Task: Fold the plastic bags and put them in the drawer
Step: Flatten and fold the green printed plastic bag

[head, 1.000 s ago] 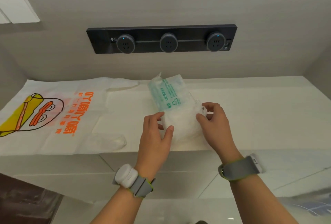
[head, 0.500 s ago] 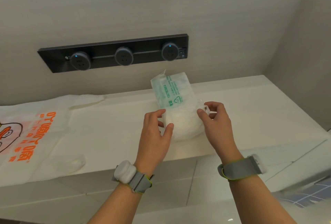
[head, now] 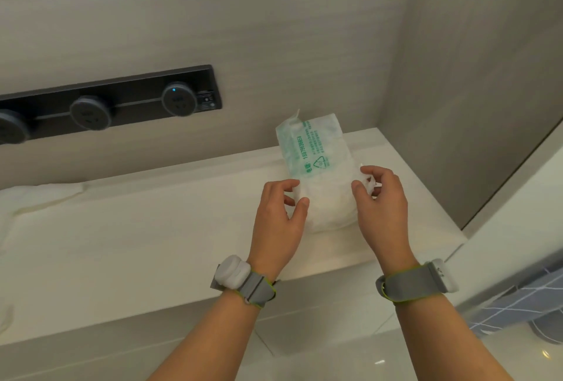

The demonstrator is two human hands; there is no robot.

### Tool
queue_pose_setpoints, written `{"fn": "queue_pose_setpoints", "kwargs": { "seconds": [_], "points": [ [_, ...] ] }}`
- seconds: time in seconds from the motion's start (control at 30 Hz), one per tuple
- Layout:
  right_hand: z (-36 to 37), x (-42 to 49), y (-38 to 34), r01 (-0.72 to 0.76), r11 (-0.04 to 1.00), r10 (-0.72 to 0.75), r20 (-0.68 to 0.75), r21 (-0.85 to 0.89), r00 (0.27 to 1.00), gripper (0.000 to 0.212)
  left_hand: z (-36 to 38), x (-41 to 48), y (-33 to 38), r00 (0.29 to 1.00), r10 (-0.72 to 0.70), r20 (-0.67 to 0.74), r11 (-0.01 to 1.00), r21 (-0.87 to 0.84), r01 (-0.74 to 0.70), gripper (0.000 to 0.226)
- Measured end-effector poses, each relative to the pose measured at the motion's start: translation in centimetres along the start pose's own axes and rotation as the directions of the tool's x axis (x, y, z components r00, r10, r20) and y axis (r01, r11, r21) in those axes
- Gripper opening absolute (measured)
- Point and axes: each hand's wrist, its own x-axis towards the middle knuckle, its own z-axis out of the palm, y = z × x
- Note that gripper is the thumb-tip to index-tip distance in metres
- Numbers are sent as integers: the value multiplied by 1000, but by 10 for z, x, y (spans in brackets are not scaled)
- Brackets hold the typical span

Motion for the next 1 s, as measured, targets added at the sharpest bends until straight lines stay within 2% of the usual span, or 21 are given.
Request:
{"fn": "queue_pose_setpoints", "kwargs": {
  "seconds": [0.17, 0.33, 0.5, 0.77, 0.9, 1.0],
  "points": [
    [-30, 31, 24, -3, 995, 0, -29, -99, 1000, 28, 50, 15, 13, 998, -7, 64, 1000, 17, 6, 35],
    [-42, 56, 40, -4, 980, 8, 20, -198, 1000, 39, 81, 31, 16, 994, -24, 110, 997, 69, 16, 41],
    [-43, 70, 51, -6, 967, 15, 31, -255, 999, 45, 98, 41, 11, 986, -36, 164, 987, 163, 9, 43],
    [-39, 75, 58, 36, 932, -24, 37, -361, 999, 51, 109, 50, 7, 986, -42, 164, 973, 229, 3, 44],
    [-37, 76, 56, 97, 898, -91, 35, -428, 995, 55, 105, 51, 8, 985, -57, 162, 983, 182, 27, 43],
    [-36, 73, 48, 193, 823, -204, 39, -534, 978, 52, 96, 50, 10, 987, -68, 149, 991, 127, 49, 39]
  ]
}}
